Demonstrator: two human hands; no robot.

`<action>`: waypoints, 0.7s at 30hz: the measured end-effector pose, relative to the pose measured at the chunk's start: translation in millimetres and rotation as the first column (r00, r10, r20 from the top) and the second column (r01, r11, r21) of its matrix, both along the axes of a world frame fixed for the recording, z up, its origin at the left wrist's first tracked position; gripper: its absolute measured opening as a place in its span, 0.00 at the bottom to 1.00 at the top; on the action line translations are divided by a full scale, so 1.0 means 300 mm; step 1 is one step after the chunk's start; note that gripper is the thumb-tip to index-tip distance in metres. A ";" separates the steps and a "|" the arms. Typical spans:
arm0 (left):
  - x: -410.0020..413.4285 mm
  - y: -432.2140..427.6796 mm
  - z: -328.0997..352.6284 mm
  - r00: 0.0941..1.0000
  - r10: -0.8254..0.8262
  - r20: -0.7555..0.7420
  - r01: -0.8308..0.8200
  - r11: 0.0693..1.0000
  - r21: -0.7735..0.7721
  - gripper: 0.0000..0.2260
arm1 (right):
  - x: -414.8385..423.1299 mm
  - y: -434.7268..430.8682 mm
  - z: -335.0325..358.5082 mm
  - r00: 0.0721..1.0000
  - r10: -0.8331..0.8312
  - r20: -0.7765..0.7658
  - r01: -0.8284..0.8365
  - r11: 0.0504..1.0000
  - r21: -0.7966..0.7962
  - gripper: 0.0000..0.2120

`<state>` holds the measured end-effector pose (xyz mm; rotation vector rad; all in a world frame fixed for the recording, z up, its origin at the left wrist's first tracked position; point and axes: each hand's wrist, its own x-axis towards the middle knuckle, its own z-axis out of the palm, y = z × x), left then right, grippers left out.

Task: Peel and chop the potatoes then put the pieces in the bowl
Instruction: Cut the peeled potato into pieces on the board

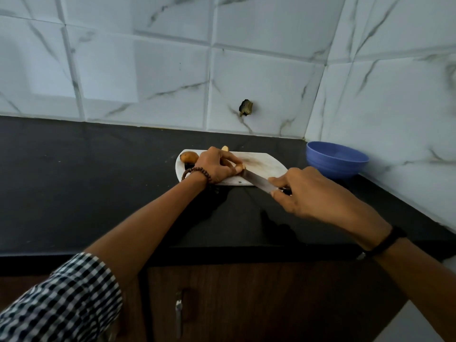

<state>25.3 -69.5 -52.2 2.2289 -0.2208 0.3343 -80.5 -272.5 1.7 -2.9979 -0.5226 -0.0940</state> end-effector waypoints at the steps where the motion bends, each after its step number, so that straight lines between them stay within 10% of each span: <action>1: -0.002 0.001 0.002 1.000 0.006 0.000 -0.006 1.000 0.007 0.09 | -0.010 -0.011 0.018 1.000 -0.005 -0.026 0.005 1.000 0.007 0.14; 21: 0.011 0.039 -0.003 0.998 -0.025 0.066 0.029 0.997 -0.065 0.07 | 0.364 0.151 -0.072 0.985 -0.136 -0.109 0.174 0.811 0.558 0.10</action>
